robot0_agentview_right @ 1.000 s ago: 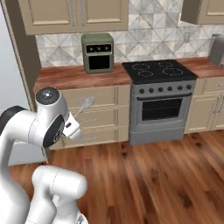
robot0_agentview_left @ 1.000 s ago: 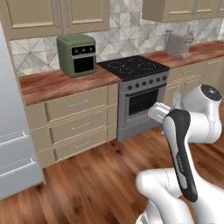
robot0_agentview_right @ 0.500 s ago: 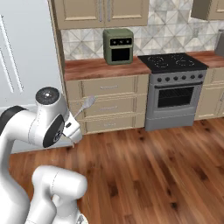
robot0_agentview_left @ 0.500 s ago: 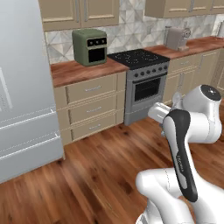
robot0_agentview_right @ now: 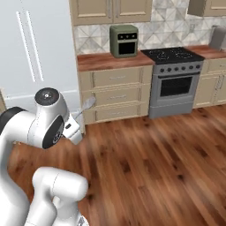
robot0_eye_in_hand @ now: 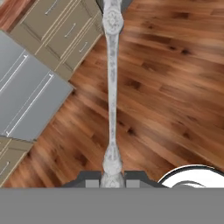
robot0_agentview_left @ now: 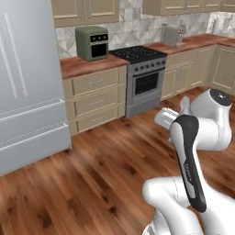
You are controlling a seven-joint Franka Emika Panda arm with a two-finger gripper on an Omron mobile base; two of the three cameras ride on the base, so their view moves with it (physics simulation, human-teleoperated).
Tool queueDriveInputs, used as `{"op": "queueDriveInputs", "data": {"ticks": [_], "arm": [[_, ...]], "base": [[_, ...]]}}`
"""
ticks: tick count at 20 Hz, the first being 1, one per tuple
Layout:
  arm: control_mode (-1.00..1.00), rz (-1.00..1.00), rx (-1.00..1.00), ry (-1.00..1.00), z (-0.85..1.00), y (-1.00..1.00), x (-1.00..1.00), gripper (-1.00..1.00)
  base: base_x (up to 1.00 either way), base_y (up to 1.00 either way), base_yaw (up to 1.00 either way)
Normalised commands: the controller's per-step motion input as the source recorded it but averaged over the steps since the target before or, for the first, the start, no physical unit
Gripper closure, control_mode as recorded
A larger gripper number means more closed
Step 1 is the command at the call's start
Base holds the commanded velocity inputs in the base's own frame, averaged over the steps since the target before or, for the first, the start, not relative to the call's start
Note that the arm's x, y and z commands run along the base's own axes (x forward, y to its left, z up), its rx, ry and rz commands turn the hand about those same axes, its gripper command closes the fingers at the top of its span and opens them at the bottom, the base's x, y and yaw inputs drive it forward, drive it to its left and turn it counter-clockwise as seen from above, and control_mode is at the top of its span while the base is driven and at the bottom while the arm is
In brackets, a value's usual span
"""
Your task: Take the fork and place it on the left side of the plate. Then take the spoon and place it on the right side of the plate. Make sure they're directly next to the plate.
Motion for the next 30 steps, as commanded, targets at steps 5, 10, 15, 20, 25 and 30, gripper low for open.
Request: {"op": "queueDriveInputs", "data": {"ticks": [5,10,15,20,25,30], "arm": [[1.0,0.0,0.0,0.0,0.0,0.0,0.0,1.0],[1.0,0.0,0.0,0.0,0.0,0.0,0.0,1.0],[1.0,0.0,0.0,0.0,0.0,0.0,0.0,1.0],[1.0,0.0,0.0,0.0,0.0,0.0,0.0,1.0],[1.0,0.0,0.0,0.0,0.0,0.0,0.0,1.0],[1.0,0.0,0.0,0.0,0.0,0.0,0.0,1.0]], "base": [[-0.97,0.25,-0.19],[-0.96,0.16,-0.21],[-1.0,0.03,-0.23],[-1.0,0.0,-0.22],[-0.98,0.0,-0.21],[-0.75,0.0,-0.19]]}}
